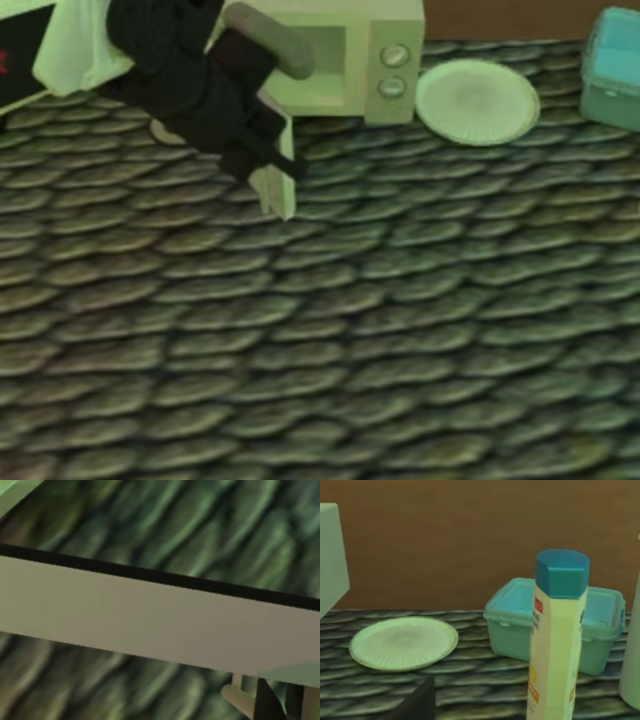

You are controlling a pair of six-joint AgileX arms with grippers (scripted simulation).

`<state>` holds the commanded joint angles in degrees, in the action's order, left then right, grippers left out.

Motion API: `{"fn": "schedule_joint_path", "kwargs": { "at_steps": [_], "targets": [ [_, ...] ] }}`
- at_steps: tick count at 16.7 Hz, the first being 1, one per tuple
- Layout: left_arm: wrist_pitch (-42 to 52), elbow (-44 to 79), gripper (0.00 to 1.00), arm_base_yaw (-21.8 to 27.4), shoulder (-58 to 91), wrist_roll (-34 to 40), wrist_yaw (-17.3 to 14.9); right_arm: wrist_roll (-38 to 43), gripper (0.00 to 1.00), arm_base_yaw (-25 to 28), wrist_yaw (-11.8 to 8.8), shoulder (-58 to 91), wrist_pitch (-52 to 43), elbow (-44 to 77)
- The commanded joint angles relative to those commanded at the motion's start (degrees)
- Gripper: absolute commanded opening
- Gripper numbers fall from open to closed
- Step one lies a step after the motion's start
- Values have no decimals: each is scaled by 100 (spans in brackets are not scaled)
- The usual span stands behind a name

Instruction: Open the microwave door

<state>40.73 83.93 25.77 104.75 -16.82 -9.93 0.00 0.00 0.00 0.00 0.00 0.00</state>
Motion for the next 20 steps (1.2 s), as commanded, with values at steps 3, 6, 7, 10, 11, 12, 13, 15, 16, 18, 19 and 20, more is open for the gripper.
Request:
{"fn": "schedule_joint_path", "kwargs": {
  "at_steps": [3, 6, 7, 10, 11, 12, 13, 15, 16, 18, 19, 20],
  "targets": [
    [38, -32, 0, -76, -39, -196, -90, 0, 100, 0, 0, 0, 0, 0],
    [123, -117, 0, -256, -139, -659, -308, 0, 100, 0, 0, 0, 0, 0],
    [150, -148, 0, -318, -176, -813, -385, 0, 100, 0, 0, 0, 0, 0],
    [204, -213, 0, -428, -240, -1079, -521, 0, 100, 0, 0, 0, 0, 0],
    [204, -213, 0, -428, -240, -1080, -521, 0, 100, 0, 0, 0, 0, 0],
    [204, -213, 0, -428, -240, -1080, -521, 0, 100, 0, 0, 0, 0, 0],
    [204, -213, 0, -428, -240, -1080, -521, 0, 100, 0, 0, 0, 0, 0],
    [204, -213, 0, -428, -240, -1080, -521, 0, 100, 0, 0, 0, 0, 0],
    [204, -213, 0, -428, -240, -1080, -521, 0, 100, 0, 0, 0, 0, 0],
    [204, -213, 0, -428, -240, -1080, -521, 0, 100, 0, 0, 0, 0, 0],
    [204, -213, 0, -428, -240, -1080, -521, 0, 100, 0, 0, 0, 0, 0],
    [204, -213, 0, -428, -240, -1080, -521, 0, 100, 0, 0, 0, 0, 0]
  ]
}}
